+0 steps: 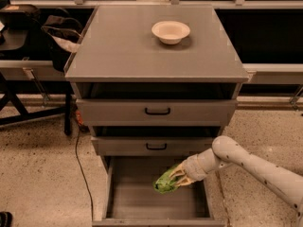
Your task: Pick green rice chip bag from bottom drawer and place on counter
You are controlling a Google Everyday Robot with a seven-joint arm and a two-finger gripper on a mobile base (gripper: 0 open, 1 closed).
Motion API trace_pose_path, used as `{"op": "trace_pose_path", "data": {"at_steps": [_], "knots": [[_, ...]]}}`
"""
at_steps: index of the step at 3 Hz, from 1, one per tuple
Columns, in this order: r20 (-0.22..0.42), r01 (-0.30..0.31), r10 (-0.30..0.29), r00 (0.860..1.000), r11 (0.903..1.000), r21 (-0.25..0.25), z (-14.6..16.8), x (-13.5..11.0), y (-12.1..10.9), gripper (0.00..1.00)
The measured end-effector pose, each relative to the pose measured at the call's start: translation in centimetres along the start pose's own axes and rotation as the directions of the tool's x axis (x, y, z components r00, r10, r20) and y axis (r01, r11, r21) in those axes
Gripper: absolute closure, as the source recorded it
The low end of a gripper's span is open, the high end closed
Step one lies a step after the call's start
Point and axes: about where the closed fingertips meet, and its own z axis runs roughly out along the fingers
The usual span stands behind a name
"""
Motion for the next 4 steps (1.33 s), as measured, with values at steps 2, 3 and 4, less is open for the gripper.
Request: {"op": "trace_pose_path", "data": {"at_steps": [2, 3, 4], "knots": [[0.026, -0.004, 0.003, 1.000, 1.0000, 0.008, -0.9, -1.3, -0.5, 1.00], [0.082, 0.018, -0.022, 0.996, 0.9988, 0.046, -4.5, -5.9, -2.3, 1.00], [0.108, 0.043, -0.050, 0.993, 0.9970, 0.065, -6.9, -9.0, -3.6, 1.00]]}}
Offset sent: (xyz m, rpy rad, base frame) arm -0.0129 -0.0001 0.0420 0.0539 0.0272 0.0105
